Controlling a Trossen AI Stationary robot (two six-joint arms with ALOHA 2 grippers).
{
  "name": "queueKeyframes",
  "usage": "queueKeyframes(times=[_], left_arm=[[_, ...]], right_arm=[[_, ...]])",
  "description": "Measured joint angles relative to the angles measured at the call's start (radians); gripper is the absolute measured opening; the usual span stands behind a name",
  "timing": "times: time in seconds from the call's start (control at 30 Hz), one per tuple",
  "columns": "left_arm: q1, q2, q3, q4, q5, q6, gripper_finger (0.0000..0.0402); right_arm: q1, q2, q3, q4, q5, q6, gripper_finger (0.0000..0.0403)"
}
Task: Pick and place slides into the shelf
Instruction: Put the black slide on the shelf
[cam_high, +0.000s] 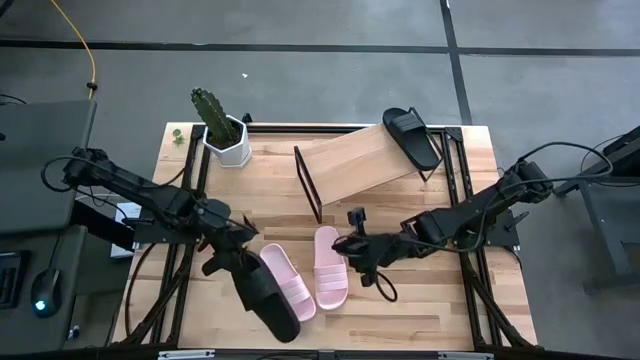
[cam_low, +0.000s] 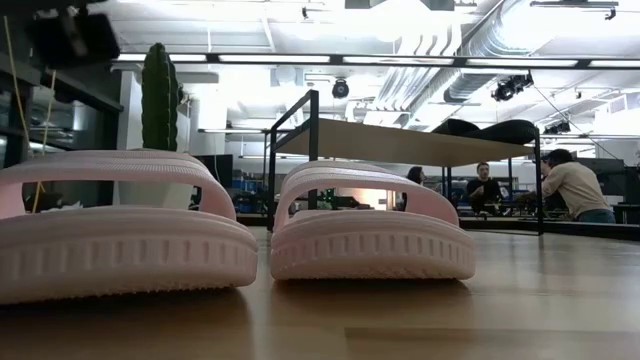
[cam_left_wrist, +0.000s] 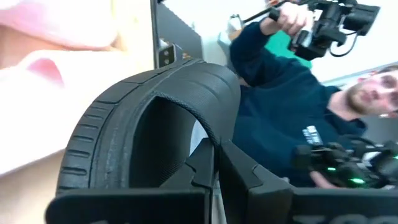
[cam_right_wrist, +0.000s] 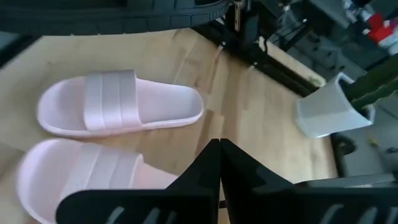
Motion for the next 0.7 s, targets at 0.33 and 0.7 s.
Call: queueKeyframes(times=[0.33, 0.7], left_arm=[[0.002, 0.000, 0.165, -0.086, -0.121, 0.120, 0.0000], [0.031, 0.000, 0.215, -0.090, -0.250, 0.089, 0.0000]], right_arm=[[0.097, 0.000, 0.000, 0.006, 0.245, -0.161, 0.0026], [0.170, -0.001, 0.000, 0.013, 0.385, -0.317, 0.0108]])
